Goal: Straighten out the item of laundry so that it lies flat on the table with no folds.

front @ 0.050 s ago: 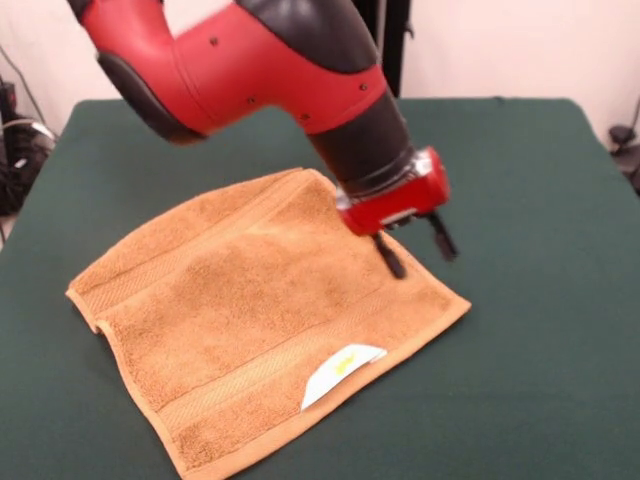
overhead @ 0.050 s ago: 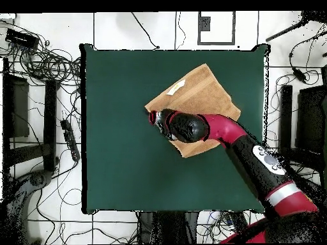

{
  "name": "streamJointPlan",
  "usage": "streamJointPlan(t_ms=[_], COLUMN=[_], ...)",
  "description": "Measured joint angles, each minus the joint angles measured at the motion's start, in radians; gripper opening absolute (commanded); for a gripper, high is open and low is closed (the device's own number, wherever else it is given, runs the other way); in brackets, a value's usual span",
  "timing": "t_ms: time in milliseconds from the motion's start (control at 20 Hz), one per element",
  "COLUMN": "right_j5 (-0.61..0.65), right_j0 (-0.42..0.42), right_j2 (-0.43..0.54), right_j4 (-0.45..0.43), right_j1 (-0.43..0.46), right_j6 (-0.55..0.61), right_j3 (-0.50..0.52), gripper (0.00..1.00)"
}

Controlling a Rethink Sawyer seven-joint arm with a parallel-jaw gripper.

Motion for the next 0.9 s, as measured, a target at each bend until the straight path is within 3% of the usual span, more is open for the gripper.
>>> streamJointPlan(t_ms=[400, 900], right_j5=[0.225, 0.415], right_j0=[0.057, 0.058], right_j2=[-0.119, -0.16], right_j4=[-0.047, -0.045], right_j1=[-0.172, -0.262], right_j6=[0.0, 0.0], right_j3=[-0.074, -0.202], gripper=[1.0, 1.0])
